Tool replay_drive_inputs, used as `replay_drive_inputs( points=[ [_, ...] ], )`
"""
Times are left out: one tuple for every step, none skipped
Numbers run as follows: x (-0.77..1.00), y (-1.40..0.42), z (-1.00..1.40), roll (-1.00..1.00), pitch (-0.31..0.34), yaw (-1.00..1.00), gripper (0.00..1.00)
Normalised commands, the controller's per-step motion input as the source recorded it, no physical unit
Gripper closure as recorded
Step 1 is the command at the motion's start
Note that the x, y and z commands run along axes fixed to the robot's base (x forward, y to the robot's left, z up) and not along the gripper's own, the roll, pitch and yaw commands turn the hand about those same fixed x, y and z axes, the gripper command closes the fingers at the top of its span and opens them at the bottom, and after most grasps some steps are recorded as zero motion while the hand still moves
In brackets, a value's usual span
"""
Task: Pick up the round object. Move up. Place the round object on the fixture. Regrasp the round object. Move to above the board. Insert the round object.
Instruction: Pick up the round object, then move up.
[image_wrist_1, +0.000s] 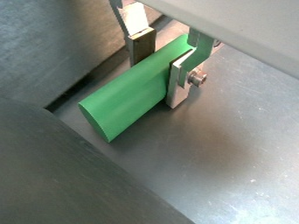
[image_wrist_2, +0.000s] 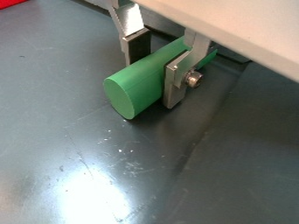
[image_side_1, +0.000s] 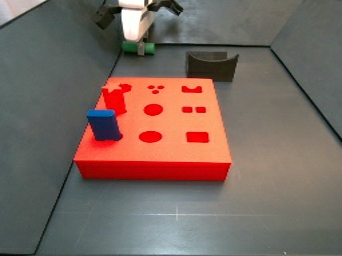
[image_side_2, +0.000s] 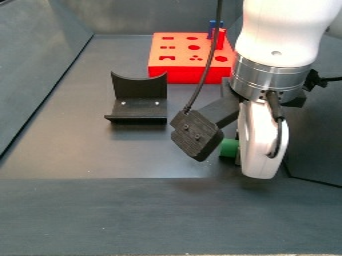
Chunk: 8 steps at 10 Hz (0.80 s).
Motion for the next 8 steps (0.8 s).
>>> replay_drive_inputs(
  points=[
    [0.00,0.00,0.00,0.00,0.000,0.00,1.00],
    [0.00,0.00,0.00,0.00,0.000,0.00,1.00],
    [0.00,0.00,0.83,0.00,0.000,0.00,1.00],
    [-0.03,0.04,0.83,0.00,0.007,-0.02,1.00],
    [-0.05,0.02,0.75,0.00,0.033,-0.03,1.00],
    [-0.03,0.01,0.61,0.01,0.068,-0.04,1.00],
    [-0.02,0.01,0.49,0.01,0.096,-0.04,1.00],
    [-0.02,0.01,0.38,0.03,0.111,-0.03,1.00]
  ],
)
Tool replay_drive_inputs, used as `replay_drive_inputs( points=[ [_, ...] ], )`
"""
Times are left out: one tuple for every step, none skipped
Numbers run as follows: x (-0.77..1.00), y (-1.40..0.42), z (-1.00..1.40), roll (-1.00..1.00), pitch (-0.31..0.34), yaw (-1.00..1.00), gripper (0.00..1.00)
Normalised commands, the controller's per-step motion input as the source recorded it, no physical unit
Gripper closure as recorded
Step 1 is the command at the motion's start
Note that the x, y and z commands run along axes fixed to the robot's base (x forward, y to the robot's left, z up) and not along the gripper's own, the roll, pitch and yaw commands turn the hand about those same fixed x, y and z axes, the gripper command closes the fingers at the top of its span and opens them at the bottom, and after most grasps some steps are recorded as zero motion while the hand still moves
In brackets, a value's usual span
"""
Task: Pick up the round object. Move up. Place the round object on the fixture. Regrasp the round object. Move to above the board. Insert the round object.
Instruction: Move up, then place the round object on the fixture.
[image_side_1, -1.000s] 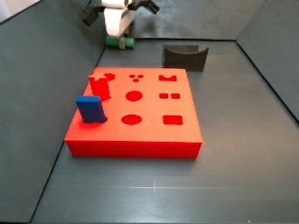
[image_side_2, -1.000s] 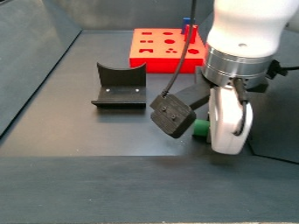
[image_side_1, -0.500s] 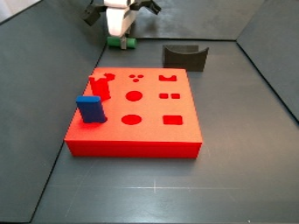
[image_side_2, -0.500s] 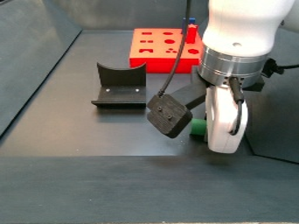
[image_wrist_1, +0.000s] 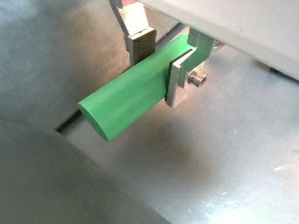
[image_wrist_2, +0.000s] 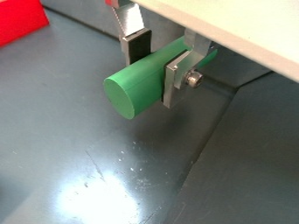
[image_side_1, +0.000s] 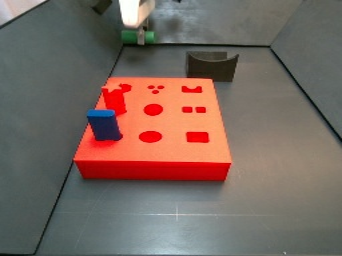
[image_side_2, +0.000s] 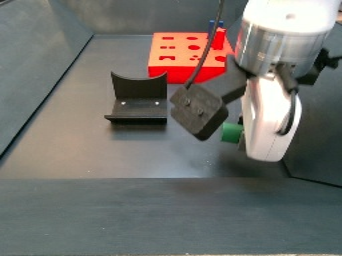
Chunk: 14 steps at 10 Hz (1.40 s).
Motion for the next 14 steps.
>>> replay_drive_inputs(
  points=[
    [-0.02,0.00,0.25,0.05,0.117,-0.03,1.00],
    [0.00,0.00,1.00,0.00,0.000,0.00,1.00],
    [0.00,0.00,1.00,0.02,0.009,0.01,1.00],
    [-0.01,0.00,1.00,0.03,0.035,0.00,1.00],
    [-0.01,0.00,1.00,0.05,0.064,-0.01,1.00],
    [-0.02,0.00,1.00,0.06,0.087,-0.01,1.00],
    [-0.02,-0.01,1.00,0.07,0.108,-0.01,1.00],
    [-0.02,-0.01,1.00,0.08,0.122,0.00,1.00],
    [-0.02,-0.01,1.00,0.08,0.122,0.01,1.00],
    [-0.03,-0.01,1.00,0.08,0.115,0.01,1.00],
    [-0.03,-0.01,1.00,0.07,0.112,0.01,1.00],
    [-0.03,0.00,0.87,0.06,0.106,0.01,1.00],
    [-0.02,0.00,0.78,0.06,0.107,0.01,1.00],
    [-0.01,0.00,0.61,0.06,0.114,0.01,1.00]
  ],
)
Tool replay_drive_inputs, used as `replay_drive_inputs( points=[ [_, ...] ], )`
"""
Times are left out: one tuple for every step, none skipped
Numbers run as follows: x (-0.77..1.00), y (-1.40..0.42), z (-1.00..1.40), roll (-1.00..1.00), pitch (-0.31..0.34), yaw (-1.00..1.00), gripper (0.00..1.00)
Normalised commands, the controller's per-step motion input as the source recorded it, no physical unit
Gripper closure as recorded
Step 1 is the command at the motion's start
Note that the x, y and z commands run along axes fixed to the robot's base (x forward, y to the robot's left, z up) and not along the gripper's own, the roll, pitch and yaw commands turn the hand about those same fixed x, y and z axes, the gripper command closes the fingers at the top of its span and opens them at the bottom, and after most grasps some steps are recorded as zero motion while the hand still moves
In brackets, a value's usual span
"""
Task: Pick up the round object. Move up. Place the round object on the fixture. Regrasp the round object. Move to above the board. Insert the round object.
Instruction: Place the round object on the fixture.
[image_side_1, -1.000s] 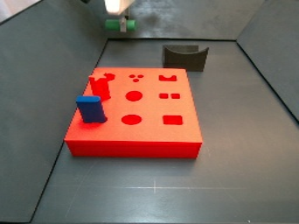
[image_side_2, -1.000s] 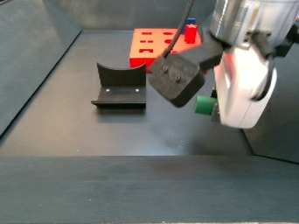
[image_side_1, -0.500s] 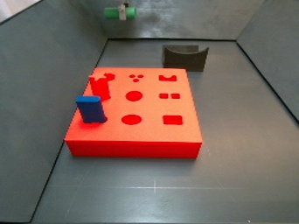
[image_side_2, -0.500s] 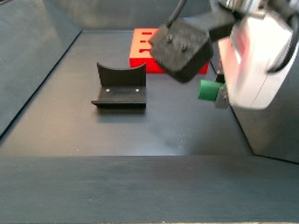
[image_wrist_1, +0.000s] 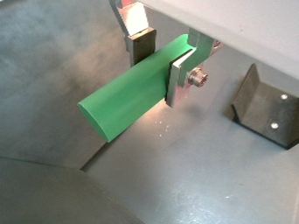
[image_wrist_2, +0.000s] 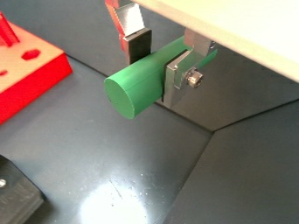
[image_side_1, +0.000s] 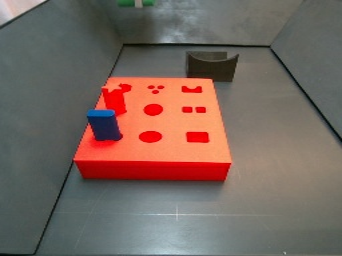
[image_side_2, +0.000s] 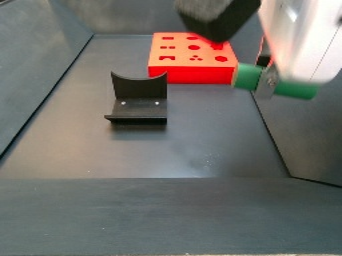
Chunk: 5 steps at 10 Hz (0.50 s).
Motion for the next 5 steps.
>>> replay_drive_inputs(
  points=[
    [-0.01,0.00,0.48,0.07,0.122,0.01,1.00],
    [0.00,0.00,0.31,0.06,0.132,0.01,1.00],
    [0.00,0.00,0.23,0.06,0.135,0.01,1.00],
    [1.00,-0.66,-0.18,0.01,0.009,1.00,1.00],
    [1.00,-0.66,-0.19,0.01,0.009,1.00,1.00]
  ],
)
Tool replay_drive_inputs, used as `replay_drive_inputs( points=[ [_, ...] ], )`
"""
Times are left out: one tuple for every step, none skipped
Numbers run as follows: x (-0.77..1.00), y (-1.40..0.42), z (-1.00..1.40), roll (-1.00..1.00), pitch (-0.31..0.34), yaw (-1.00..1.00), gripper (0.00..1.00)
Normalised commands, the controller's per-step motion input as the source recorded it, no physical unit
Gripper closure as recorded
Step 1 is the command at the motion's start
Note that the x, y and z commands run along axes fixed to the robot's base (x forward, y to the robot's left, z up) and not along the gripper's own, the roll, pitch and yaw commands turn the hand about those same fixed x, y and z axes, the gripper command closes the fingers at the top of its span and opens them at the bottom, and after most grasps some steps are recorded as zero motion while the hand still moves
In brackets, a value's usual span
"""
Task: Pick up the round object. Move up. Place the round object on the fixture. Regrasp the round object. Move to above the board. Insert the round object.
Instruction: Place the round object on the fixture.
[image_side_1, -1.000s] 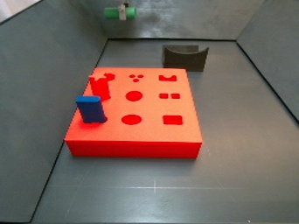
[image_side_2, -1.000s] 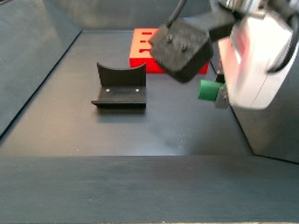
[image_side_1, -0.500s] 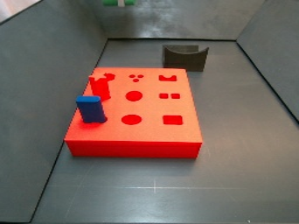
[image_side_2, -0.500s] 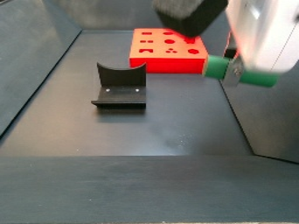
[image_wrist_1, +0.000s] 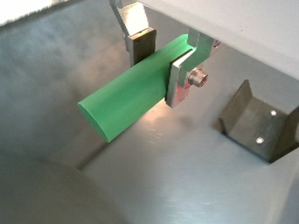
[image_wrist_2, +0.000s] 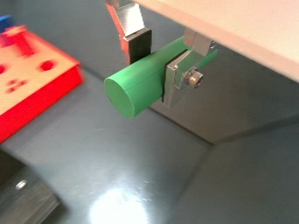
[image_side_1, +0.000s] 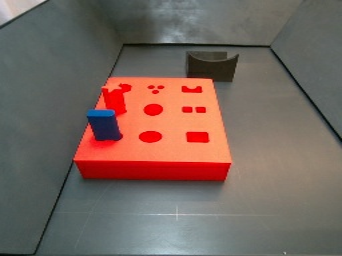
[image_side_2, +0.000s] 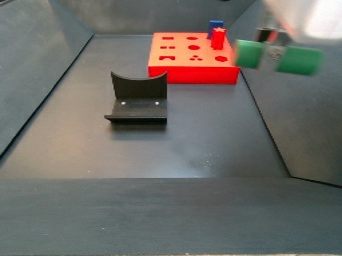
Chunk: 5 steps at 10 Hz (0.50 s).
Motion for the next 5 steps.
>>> replay_drive_inputs(
  points=[
    [1.00,-0.59,-0.18,0.01,0.007,1.00,1.00],
    [1.00,-0.54,-0.17,0.01,0.010,1.00,1.00],
    [1.00,-0.49,-0.16,0.01,0.013,1.00,1.00],
    [1.00,-0.47,-0.15,0.01,0.014,1.00,1.00],
    [1.00,-0.41,-0.14,0.01,0.017,1.00,1.00]
  ],
)
